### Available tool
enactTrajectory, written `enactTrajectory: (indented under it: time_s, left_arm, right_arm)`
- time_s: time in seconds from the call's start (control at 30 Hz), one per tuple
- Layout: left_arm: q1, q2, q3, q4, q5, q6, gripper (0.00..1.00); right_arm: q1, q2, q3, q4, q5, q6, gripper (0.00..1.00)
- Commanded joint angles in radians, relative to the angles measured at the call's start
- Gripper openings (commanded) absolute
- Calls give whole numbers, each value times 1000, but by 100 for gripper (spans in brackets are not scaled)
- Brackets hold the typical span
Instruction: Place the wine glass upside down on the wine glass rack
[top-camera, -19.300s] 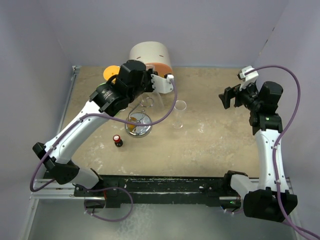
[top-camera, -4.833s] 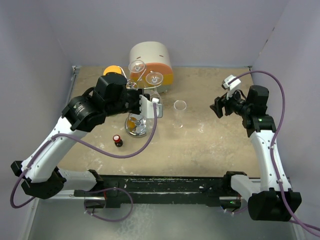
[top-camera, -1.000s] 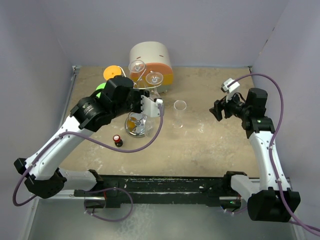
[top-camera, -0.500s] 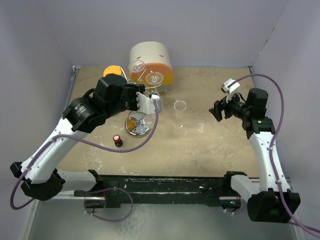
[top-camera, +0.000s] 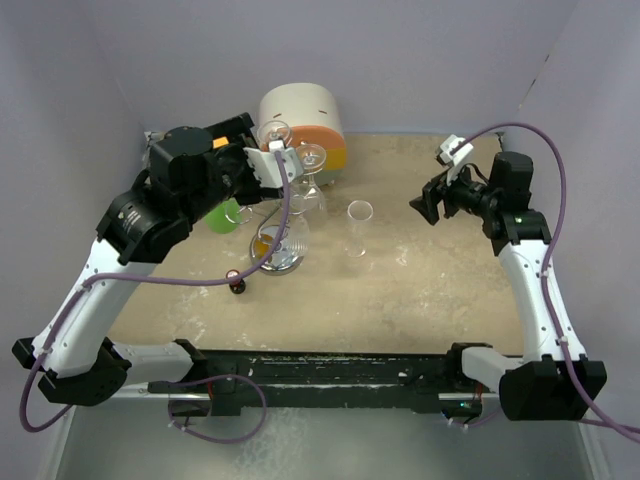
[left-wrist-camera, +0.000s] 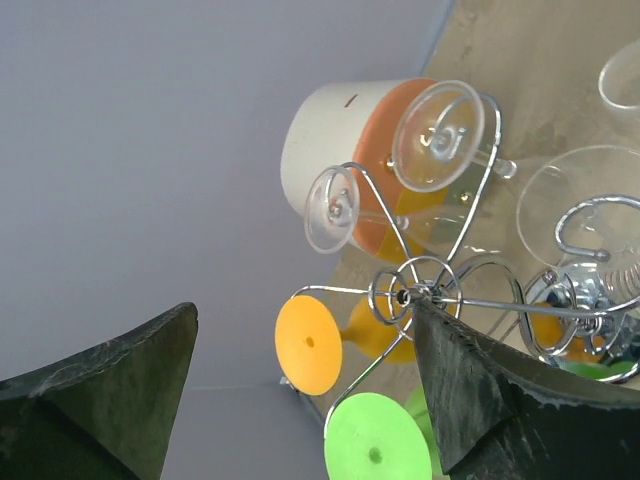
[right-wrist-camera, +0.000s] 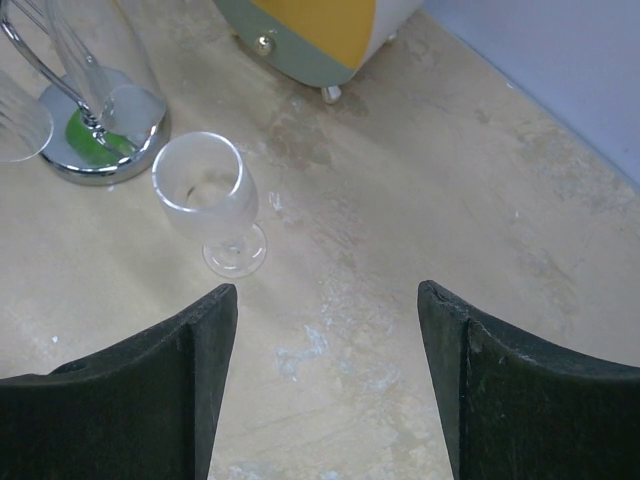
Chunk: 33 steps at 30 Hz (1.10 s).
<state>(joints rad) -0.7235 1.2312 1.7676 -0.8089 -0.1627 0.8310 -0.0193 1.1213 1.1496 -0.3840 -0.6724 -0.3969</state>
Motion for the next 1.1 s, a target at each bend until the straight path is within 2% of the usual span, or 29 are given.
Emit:
enactTrajectory:
  time_s: [0.0,0.13,0.43,0.8,1.07]
  left_arm:
    - [43,-33,72,93,-7,-104,92]
    - [78,-45,90,126,-12,-137,100]
    - [126,-64,90,182,-74,-169,99]
    - [148,-90,29,201,-66,-148,99]
    - [148,-95,17,199,-67,-137,99]
  right_arm:
    - [56,28,62,74,14,57,76]
    - [117,89,111,69,45,80,75]
    - [269,247,205,13,227,95,72]
    - [415,416,310,-96,431,123,57]
    - [439,486,337,-136,505,144,45]
